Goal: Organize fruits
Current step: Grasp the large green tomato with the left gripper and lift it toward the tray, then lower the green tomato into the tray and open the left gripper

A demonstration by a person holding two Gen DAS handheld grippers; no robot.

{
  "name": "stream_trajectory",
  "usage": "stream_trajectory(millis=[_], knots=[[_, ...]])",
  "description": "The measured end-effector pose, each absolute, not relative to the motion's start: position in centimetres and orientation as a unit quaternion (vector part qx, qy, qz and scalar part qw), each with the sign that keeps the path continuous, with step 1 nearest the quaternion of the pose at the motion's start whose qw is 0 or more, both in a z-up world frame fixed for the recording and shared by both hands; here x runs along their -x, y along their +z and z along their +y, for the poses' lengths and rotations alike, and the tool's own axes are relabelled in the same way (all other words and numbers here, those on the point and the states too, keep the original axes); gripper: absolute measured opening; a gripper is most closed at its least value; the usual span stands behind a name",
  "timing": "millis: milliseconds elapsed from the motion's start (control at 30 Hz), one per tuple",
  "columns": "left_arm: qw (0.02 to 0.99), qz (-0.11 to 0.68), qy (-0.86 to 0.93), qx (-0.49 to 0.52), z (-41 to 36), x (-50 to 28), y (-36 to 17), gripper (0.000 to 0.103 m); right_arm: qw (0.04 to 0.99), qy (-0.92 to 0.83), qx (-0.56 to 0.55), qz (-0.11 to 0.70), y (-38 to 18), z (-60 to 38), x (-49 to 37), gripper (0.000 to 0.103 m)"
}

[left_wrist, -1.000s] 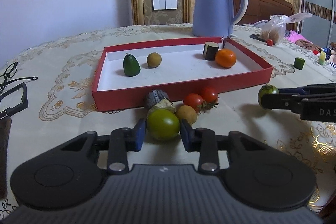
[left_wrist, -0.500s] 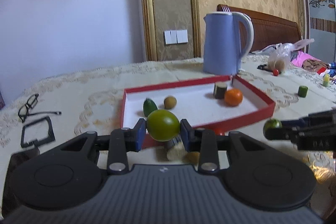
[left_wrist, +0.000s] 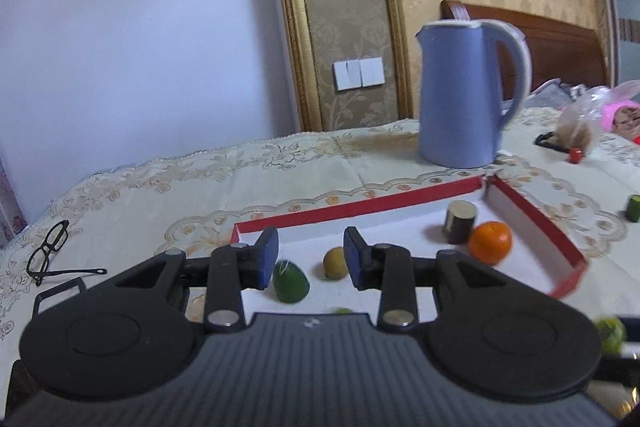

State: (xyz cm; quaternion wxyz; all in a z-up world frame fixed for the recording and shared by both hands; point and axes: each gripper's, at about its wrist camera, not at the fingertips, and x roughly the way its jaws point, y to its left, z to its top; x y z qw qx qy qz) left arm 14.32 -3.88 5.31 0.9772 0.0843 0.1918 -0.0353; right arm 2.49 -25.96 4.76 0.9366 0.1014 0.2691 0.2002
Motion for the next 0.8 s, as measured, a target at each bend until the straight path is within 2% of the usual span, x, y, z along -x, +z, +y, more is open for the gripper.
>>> stream_trajectory(millis=[300,400,467,500,567,633,800], knots=[[0.965,0.242,0.004,-0.102,-5.8,-19.2,3.3,0.033,0.937,0.195,-0.104,0.27,4.6,-26.5,-2.5,0.032],[0.964,0.246,0.012,-0.1,-5.2,-18.8,3.0,0.039,0.937,0.191,-0.106,0.271,4.5,-26.7,-2.6,0.032],[0.965,0.24,0.029,-0.103,-4.7,-18.1,3.0,0.057,0.937,0.191,-0.106,0.271,4.4,-26.7,-2.6,0.032],[0.966,0.235,0.04,-0.101,-4.2,-17.6,3.0,0.061,0.937,0.191,-0.106,0.271,4.4,-26.6,-2.6,0.032],[0.97,0.219,0.056,-0.089,-3.1,-16.1,3.1,0.085,0.938,0.194,-0.104,0.27,4.4,-26.4,-2.5,0.032],[0.974,0.198,0.083,-0.067,-1.6,-14.2,3.0,0.099,0.938,0.194,-0.102,0.268,4.4,-26.2,-2.6,0.032],[0.976,0.185,0.119,-0.003,2.2,-10.8,1.9,0.103,0.94,0.195,-0.085,0.267,4.6,-25.2,-3.6,0.032]])
